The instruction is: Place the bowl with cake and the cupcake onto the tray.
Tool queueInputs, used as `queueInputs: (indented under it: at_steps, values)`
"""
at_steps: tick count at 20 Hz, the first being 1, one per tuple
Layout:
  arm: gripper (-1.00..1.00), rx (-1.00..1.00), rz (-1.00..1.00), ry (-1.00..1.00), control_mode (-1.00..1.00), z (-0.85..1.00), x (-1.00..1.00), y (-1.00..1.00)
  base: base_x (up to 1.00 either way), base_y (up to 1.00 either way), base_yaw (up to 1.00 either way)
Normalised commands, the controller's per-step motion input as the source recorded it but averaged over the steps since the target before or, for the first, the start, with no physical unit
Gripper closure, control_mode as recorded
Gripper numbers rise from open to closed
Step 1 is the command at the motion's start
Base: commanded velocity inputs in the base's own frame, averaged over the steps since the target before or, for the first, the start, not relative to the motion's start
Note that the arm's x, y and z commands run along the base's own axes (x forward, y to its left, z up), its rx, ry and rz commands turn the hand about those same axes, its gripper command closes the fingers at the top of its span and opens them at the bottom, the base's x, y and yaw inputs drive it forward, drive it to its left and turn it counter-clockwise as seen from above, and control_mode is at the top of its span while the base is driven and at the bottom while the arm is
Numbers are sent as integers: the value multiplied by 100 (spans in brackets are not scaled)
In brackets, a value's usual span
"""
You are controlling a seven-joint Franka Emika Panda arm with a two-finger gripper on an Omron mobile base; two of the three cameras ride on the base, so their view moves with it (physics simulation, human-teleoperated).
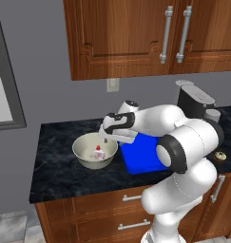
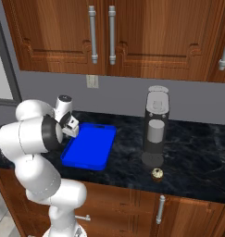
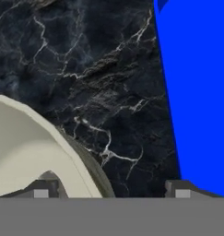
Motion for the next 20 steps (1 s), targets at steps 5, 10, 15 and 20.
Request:
queueInputs:
  at_steps: [5,10,15,20]
  values:
    - [100,1,0,0,-100,-1,-2,0,0,0,0]
    - [100,0,0,2,-100,2,-3,0,0,0,0]
    - [100,3,0,1,-100,14,-5,0,0,0,0]
    - [100,5,2,0,-100,30,-10,-4,0,0,0]
